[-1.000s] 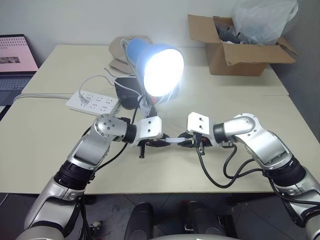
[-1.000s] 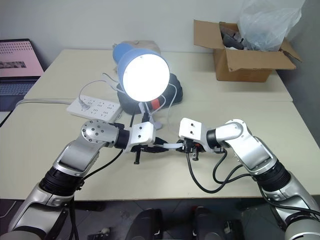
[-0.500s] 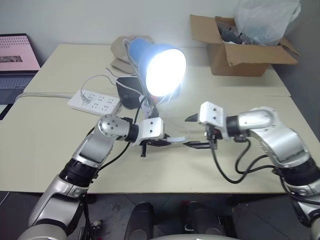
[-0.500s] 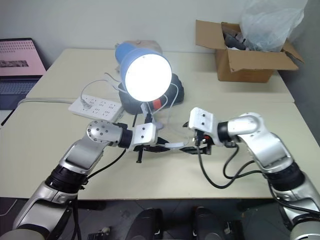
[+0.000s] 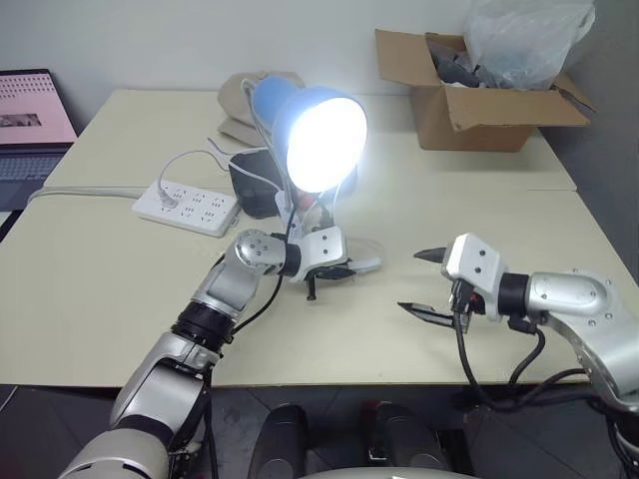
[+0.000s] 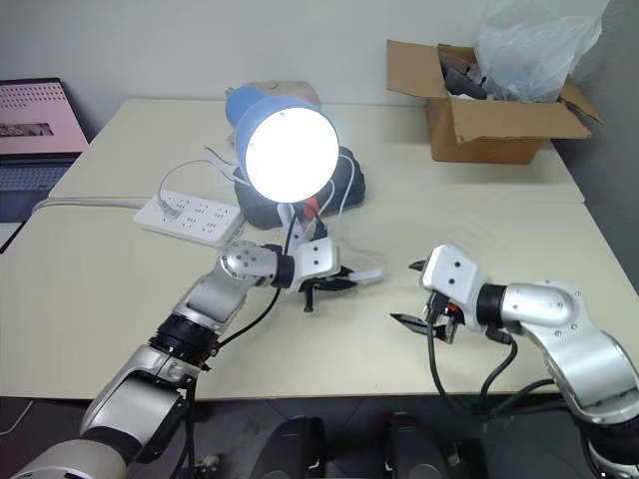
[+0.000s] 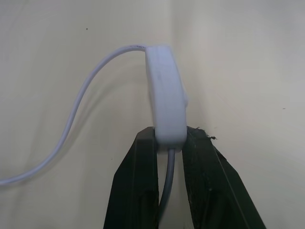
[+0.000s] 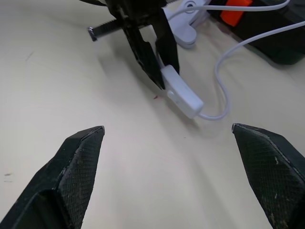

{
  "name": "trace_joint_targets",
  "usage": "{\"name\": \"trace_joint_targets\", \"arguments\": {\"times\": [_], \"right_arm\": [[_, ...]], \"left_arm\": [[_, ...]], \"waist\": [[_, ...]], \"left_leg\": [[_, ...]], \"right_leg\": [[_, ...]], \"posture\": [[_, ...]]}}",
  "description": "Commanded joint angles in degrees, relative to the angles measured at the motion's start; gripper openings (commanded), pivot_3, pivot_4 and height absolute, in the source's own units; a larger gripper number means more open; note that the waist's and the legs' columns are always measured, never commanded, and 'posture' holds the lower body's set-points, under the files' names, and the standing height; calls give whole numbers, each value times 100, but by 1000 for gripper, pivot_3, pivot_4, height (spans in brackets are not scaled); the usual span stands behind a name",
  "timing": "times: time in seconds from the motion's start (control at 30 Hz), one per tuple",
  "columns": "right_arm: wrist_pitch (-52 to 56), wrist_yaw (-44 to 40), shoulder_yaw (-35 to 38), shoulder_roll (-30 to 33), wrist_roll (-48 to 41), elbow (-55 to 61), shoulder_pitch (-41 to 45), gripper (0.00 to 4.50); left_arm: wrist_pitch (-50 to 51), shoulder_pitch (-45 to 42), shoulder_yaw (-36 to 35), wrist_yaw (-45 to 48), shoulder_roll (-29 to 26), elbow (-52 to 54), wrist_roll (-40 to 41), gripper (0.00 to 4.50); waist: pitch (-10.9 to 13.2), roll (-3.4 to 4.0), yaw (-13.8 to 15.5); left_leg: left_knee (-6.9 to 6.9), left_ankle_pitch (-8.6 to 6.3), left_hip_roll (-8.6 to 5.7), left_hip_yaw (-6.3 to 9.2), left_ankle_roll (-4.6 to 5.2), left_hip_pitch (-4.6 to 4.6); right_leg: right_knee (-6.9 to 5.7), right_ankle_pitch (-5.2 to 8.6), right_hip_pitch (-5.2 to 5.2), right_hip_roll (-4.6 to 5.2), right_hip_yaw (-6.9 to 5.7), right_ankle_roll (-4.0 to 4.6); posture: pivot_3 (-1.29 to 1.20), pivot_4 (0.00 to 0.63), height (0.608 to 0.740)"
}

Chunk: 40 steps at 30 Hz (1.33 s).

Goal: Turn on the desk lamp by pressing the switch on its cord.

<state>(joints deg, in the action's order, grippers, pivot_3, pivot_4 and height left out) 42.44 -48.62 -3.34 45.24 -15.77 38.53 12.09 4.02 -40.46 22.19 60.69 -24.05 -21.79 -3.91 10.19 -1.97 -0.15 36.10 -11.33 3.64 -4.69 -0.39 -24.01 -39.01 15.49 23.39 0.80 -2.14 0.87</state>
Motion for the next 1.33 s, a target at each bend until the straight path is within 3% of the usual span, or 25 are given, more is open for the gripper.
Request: {"name": "trace_joint_targets", "arguments": {"times": [0.03, 0.07, 0.3, 0.53, 0.73, 0.8, 1.07, 1.33], "right_arm": [[-128, 158, 142, 70, 19, 277, -80, 4500], [-126, 169, 143, 94, 13, 289, -104, 4500], [-113, 234, 64, 213, 37, 156, -66, 4500], [-385, 120, -75, 216, 50, -211, 93, 4500], [-920, -108, -66, 212, 80, -745, 286, 4500], [-1185, -227, 68, 190, 7, -998, 313, 4500], [-1615, -796, 908, 448, -503, -1541, 194, 4500], [-1697, -1030, 1425, 672, -818, -1413, -115, 4500]], "left_arm": [[-268, -239, -60, -58, 115, -265, -50, 739], [-274, -249, -61, 37, 116, -265, -21, 1089], [-83, -127, -223, 447, -85, 239, 198, 2385], [473, 363, -766, 681, -851, 1680, 678, 3927], [1179, 1241, -1516, 601, -1824, 2940, 1051, 3927], [1331, 1828, -2117, 449, -2066, 3437, 1322, 3927], [2389, 3580, -3836, -25, -2293, 4730, 2293, 3927], [2519, 3959, -4168, -174, -2338, 4876, 2670, 3927]], "waist": [[0, 0, 0], [0, 0, 1], [0, 0, 2], [0, 0, -27], [1, -1, -35], [1, -1, -36], [1, -1, 18], [1, -1, 20]], "left_leg": [[1, 0, 0, 0, 0, 0], [1, 0, -1, 0, 0, 0], [0, 0, -1, 1, 0, -1], [-1, 0, 4, 2, 0, 2], [-2, 0, 3, 0, -1, 6], [-2, 0, 4, -1, -1, 7], [-2, 0, 2, 0, -1, 10], [-2, -1, 2, 1, -1, 15]], "right_leg": [[0, -1, 0, 0, 0, -1], [0, -1, 0, 0, -1, -2], [3, -1, 0, 0, -1, -2], [1, -1, -1, -1, 0, -2], [2, -1, -4, 2, 0, -2], [3, -1, -4, 2, 2, -2], [5, 0, -8, 12, -4, -1], [4, 0, -12, 15, -6, 1]], "posture": [[0, 150, 740], [0, 150, 740], [0, 150, 740], [0, 150, 740], [0, 150, 740], [0, 150, 740], [0, 150, 740], [0, 150, 740]]}}
